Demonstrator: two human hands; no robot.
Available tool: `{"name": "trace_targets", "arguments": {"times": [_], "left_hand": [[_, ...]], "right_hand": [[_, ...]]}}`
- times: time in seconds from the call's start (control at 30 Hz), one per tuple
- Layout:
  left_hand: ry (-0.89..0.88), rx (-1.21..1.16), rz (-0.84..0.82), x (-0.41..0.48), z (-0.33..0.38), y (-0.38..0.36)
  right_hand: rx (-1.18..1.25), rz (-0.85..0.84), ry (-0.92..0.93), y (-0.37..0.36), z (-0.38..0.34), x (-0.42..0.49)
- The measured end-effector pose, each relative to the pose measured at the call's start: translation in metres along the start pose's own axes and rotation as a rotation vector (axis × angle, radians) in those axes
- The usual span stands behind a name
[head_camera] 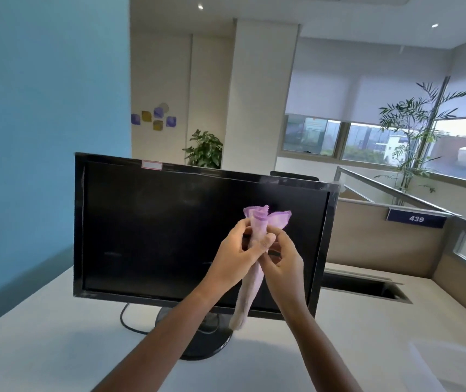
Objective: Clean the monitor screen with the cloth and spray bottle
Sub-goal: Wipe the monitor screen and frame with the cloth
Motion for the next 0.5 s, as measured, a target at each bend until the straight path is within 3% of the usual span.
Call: {"name": "trace_targets", "arguments": {"times": [0.13, 0.23, 0.37, 0.5], "left_hand": [[-0.014, -0.017, 0.16, 0.007, -0.003, 0.031], [-0.014, -0.081, 0.173, 0.01, -0.006, 0.052], [0.02, -0.224, 0.116, 0.016, -0.008, 0.075], [-0.023, -0.215, 0.011, 0.026, -0.011, 0.112]], "right_hand": [[-0.133, -0.028, 0.174, -0.026, -0.008, -0.005], [-0.266, 0.001, 0.203, -0.046, -0.009, -0.009], [-0.252, 0.024, 0.214, -0.081, -0.017, -0.016], [-0.128, 0.094, 0.25, -0.116, -0.029, -0.011]]}}
Point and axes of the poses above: each hand's wrist, its own x-axis towards the middle knuckle, its own y-axis out of the back of the hand, z = x × y, the point moved 4 cm from there along x, towards the middle knuckle, and after that the axes turned 4 degrees about z, right-handed, at the moved point
